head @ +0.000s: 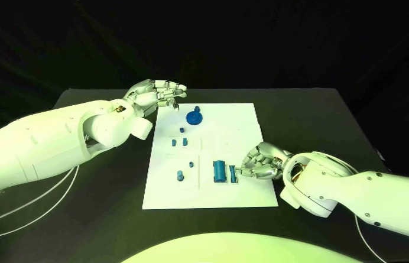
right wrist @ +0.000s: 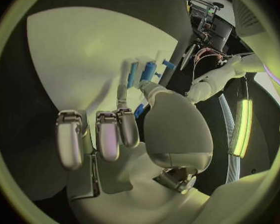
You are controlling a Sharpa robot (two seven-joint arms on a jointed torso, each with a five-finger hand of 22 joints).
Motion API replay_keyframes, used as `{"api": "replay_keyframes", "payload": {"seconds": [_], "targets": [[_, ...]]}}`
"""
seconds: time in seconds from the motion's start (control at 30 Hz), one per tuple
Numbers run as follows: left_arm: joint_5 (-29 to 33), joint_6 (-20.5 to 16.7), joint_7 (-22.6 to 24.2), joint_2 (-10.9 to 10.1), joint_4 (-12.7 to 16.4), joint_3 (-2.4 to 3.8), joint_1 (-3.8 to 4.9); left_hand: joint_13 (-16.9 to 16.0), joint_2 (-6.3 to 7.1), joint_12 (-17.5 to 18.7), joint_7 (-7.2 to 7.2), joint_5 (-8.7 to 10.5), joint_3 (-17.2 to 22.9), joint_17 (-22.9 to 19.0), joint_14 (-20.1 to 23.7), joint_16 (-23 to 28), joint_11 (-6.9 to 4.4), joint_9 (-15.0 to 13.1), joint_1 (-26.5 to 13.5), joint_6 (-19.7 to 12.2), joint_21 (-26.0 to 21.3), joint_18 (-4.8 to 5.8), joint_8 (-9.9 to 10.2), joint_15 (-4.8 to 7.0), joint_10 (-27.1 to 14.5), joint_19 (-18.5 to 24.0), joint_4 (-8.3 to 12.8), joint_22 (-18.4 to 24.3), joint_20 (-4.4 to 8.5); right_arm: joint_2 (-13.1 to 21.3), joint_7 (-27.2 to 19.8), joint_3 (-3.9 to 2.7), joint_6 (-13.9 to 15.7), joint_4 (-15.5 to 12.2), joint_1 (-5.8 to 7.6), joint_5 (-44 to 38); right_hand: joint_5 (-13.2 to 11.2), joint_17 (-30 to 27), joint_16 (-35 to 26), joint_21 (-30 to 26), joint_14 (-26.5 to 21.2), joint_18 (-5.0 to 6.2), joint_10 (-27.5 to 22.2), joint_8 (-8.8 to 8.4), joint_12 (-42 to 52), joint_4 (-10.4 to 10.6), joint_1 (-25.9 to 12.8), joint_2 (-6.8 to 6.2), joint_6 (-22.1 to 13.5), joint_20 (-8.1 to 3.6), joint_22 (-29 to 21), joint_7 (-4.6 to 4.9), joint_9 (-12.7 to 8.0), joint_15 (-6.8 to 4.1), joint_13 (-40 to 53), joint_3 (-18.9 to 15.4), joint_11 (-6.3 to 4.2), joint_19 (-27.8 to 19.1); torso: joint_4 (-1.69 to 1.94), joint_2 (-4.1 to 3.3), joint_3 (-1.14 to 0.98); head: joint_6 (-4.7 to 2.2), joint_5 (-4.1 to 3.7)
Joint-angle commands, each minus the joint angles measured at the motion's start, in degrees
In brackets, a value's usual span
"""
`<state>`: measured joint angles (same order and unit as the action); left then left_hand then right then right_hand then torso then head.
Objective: Assemble the parts on the task board
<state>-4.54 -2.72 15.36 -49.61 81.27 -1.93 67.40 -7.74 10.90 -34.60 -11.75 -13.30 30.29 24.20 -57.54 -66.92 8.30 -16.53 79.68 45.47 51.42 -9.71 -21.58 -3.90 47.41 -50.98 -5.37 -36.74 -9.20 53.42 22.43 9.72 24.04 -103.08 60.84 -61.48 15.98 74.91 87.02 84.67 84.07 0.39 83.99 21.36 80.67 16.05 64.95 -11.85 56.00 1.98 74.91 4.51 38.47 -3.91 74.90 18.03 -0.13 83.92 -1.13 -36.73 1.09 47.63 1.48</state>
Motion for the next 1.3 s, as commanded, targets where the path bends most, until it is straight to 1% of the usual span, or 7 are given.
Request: {"api": "replay_keyframes", "payload": {"seconds": [0.03, 0.77, 0.8, 1.03, 1.07, 1.13, 1.3], "targets": [[1.12, -0.70, 2.17, 0.41, -0.18, -0.10, -0.15, 0.12, -0.43, -0.40, -0.20, -0.03, 0.09, -0.07, 0.25, 0.19, -0.03, 0.11, -0.45, -0.32, -0.19, -0.81, -0.35, -0.09, -0.30, -0.23, -0.22, 0.05, -0.14, -0.27, -14.22, -0.12, 5.78, 2.43, 1.00, 9.59, 0.21, 4.94, -1.37, -4.64, 3.77, 1.61, -0.59, -1.25, -4.24, -0.25, 1.40, 0.17, -1.80, 0.89, 12.34, 0.80, -0.34, 0.83, 7.85, -0.58, 0.95, 2.57, -0.14, 0.95, 0.48, -0.52, -0.22], [9.69, -17.75, 16.34, 7.80, -10.48, -0.22, -2.75, 4.20, -0.90, 14.82, 1.74, 0.44, -14.43, -17.40, 20.82, 40.69, 3.20, 4.37, 2.91, -5.84, -41.87, 1.37, 0.18, -7.12, -1.24, 13.33, -8.95, 26.61, -7.47, -11.70, -45.63, -1.67, 0.39, 31.58, 5.64, 53.81, -5.56, -45.92, -52.55, -77.92, -30.13, 9.91, -35.68, -7.16, -59.93, -3.09, 10.01, 1.13, -14.01, 9.91, -24.39, 8.71, -7.39, 9.74, -42.43, 5.30, 9.54, -30.22, 0.59, 4.13, 0.16, -6.93, -0.95], [6.47, -12.46, 11.23, 7.26, -9.57, -0.27, -2.70, 7.74, -10.90, 34.60, 11.75, 13.30, -30.29, -24.20, 57.54, 66.92, -8.30, 16.53, -22.21, -45.47, -51.42, 9.71, 21.58, 3.90, -47.41, 50.98, 5.37, 36.74, 9.20, -11.11, -38.93, -1.60, 4.21, 30.24, 5.62, 45.22, -15.98, -74.91, -87.02, -84.67, -84.07, -0.39, -83.99, -21.36, -80.67, -16.05, -12.88, 11.85, -56.00, -1.98, -74.91, -4.51, -38.47, 3.91, -74.90, -18.03, 0.13, -83.92, 0.42, 3.72, 0.50, -5.89, -1.06], [6.26, -15.65, 11.58, 7.00, -7.56, -0.03, -3.20, 7.74, -10.90, 34.60, 11.75, 13.30, -30.29, -24.20, 57.54, 66.92, -8.30, 16.53, -34.14, -45.47, -51.42, 9.71, 21.58, 3.90, -47.41, 50.98, 5.37, 36.74, 9.20, -10.66, -41.41, -3.11, 7.17, 27.05, 4.44, 48.25, -15.98, -74.91, -87.02, -84.67, -84.07, -0.39, -83.99, -21.36, -80.67, -16.05, -23.61, 11.85, -56.00, -1.98, -74.91, -4.51, -38.47, 3.91, -74.90, -18.03, 0.13, -83.92, 0.58, 4.11, 0.15, -7.49, -1.15], [6.16, -17.05, 11.74, 6.89, -6.67, 0.08, -3.42, 7.74, -10.90, 34.60, 11.75, 13.30, -30.29, -24.20, 57.54, 66.92, -8.30, 16.53, -36.90, -45.47, -51.42, 9.71, 21.58, 3.90, -47.41, 50.98, 5.37, 36.74, 9.20, -10.47, -42.50, -3.78, 8.47, 25.65, 3.93, 49.58, -15.98, -74.91, -87.02, -84.67, -84.07, -0.39, -83.99, -21.36, -80.67, -16.05, -64.95, 11.85, -56.00, -1.98, -74.91, -4.51, -38.47, 3.91, -74.90, -18.03, 0.13, -83.92, 0.64, 4.29, 0.00, -8.19, -1.19], [6.01, -19.40, 12.00, 6.69, -5.19, 0.26, -3.79, 7.74, -10.90, 34.60, 11.75, 13.30, -30.29, -24.20, 57.54, 66.92, -8.30, 16.53, -79.68, -45.47, -51.42, 9.71, 21.58, 3.90, -47.41, 50.98, 5.37, 36.74, 9.20, -10.14, -44.33, -4.90, 10.66, 23.29, 3.06, 51.82, -15.98, -74.91, -87.02, -84.67, -84.07, -0.39, -83.99, -21.36, -80.67, -16.05, -64.95, 11.85, -56.00, -1.98, -74.91, -4.51, -38.47, 3.91, -74.90, -18.03, 0.13, -83.92, 0.76, 4.58, -0.25, -9.37, -1.26], [5.49, -27.17, 12.86, 6.07, -0.29, 0.85, -5.01, 7.74, -10.90, 34.60, 11.75, 13.30, -30.29, -24.20, 57.54, 66.92, -8.30, 16.53, -79.68, -45.47, -51.42, 9.71, 21.58, 3.90, -47.41, 50.98, 5.37, 36.74, 9.20, -9.29, -49.07, -7.80, 16.32, 17.18, 0.81, 57.63, -15.98, -74.91, -87.02, -84.67, -84.07, -0.39, -83.99, -21.36, -80.67, -16.05, -64.95, 11.85, -56.00, -1.98, -74.91, -4.51, -38.47, 3.91, -74.90, -18.03, 0.13, -83.92, 1.01, 5.24, -0.82, -11.99, -1.41]]}}
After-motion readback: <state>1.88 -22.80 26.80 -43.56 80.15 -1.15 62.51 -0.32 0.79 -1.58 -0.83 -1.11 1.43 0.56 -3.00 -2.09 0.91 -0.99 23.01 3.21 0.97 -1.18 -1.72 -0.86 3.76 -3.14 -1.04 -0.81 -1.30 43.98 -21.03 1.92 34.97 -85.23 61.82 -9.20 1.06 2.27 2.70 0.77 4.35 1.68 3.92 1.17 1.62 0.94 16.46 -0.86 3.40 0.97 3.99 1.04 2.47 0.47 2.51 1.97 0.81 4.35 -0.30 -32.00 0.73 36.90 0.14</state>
